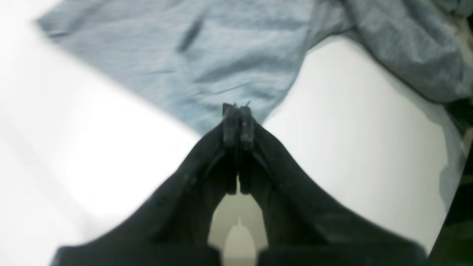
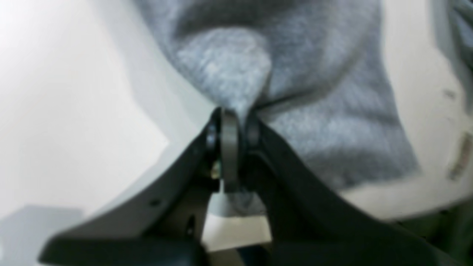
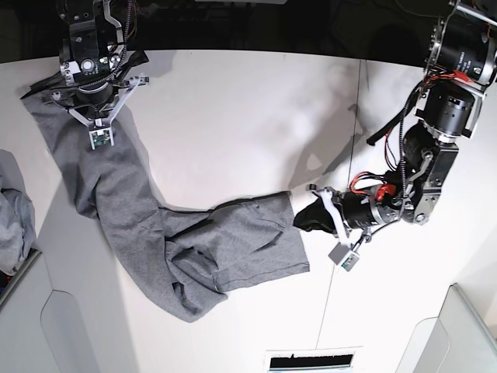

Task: Layout the t-shirt on the table in an organized manner, then fold the t-shirt properly
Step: 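Release the shirt with the left gripper and regrasp it with the right gripper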

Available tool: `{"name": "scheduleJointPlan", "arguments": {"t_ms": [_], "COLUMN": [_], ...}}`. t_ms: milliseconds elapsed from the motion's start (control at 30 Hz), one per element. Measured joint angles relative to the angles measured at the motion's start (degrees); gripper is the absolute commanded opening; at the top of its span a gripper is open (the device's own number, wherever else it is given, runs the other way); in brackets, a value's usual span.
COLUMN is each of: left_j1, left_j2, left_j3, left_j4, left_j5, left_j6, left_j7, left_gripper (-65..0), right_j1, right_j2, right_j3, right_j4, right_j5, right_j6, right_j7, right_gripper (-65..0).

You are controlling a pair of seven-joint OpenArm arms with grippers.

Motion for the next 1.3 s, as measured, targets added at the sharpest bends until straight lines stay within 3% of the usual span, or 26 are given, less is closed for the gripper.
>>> {"name": "scheduleJointPlan", "arguments": {"t_ms": [300, 367, 400, 467, 533, 567, 633, 667, 700, 833, 900, 1000, 1133, 1300], "left_j1": [0.92, 0.85, 0.9, 0.94, 1.16, 1.25, 1.27, 1.4, 1.53, 2.14, 4.02, 7.28, 10.73, 13.64], "left_j2": [-12.33, -13.68, -14.32, -15.5, -16.7, -17.27, -18.45, -18.84, -18.95, -17.84, -17.9, -17.62, -17.27, -13.88], "left_j3": [0.07, 0.07, 0.07, 0.07, 0.09, 0.13, 0.11, -0.2, -0.52, -0.5, -0.61, -0.37, -0.63, -0.5], "left_j4": [8.17, 9.38, 9.81, 9.84, 9.88, 9.9, 9.92, 9.92, 10.01, 13.35, 15.34, 16.79, 16.85, 16.83], "left_j5": [-7.19, -8.74, -9.57, -11.17, -14.21, -16.02, -19.5, -20.96, -22.62, -27.87, -27.96, -27.41, -26.99, -26.51], "left_j6": [-0.02, -0.04, -0.13, -0.17, -0.17, -0.17, -0.17, -0.17, -0.13, -0.17, -0.2, -0.2, -0.2, -0.17], "left_j7": [3.1, 4.04, 5.11, 7.72, 8.96, 9.29, 11.5, 13.57, 15.82, 21.66, 21.9, 21.53, 21.16, 21.49], "left_gripper": [-65.0, -65.0, -65.0, -64.0, -56.6, -52.6, -47.0, -46.1, -46.0, -46.0, -46.0, -46.0, -45.6, -31.7], "right_j1": [0.2, 0.2, 0.35, 1.14, 2.47, 2.93, 4.42, 6.01, 7.52, 13.2, 15.23, 18.91, 18.99, 23.17], "right_j2": [-11.32, -12.98, -12.92, -12.46, -11.93, -11.8, -11.61, -12.59, -13.51, -12.98, -12.2, -12.09, -12.72, -12.68], "right_j3": [-21.86, -25.38, -26.43, -27.45, -29.18, -29.68, -29.94, -30.1, -30.23, -28.33, -26.36, -25.55, -24.44, -14.82], "right_j4": [1.62, 1.77, 2.01, 2.01, 1.86, 1.81, 1.81, 1.51, 1.46, 1.92, 1.68, 1.66, 1.86, -0.66], "right_j5": [1.07, -1.53, -6.43, -9.49, -8.59, -8.52, -8.37, -11.43, -14.01, -12.94, -8.9, -4.92, -5.88, -1.57], "right_j6": [0.04, 1.99, 1.95, -0.81, -0.17, -0.2, -2.99, -8.24, -8.83, -9.05, -8.46, -4.87, -4.94, -4.9], "right_j7": [0.59, 2.4, 2.45, 2.01, 2.21, 2.14, 1.7, 0.28, 1.11, 1.88, 0.74, -0.13, 2.16, 4.44], "right_gripper": [-65.0, -65.0, -65.0, -49.8, -35.2, -31.2, -30.3, -30.3, -30.3, -30.2, -30.2, -30.2, -30.2, -28.2]}}
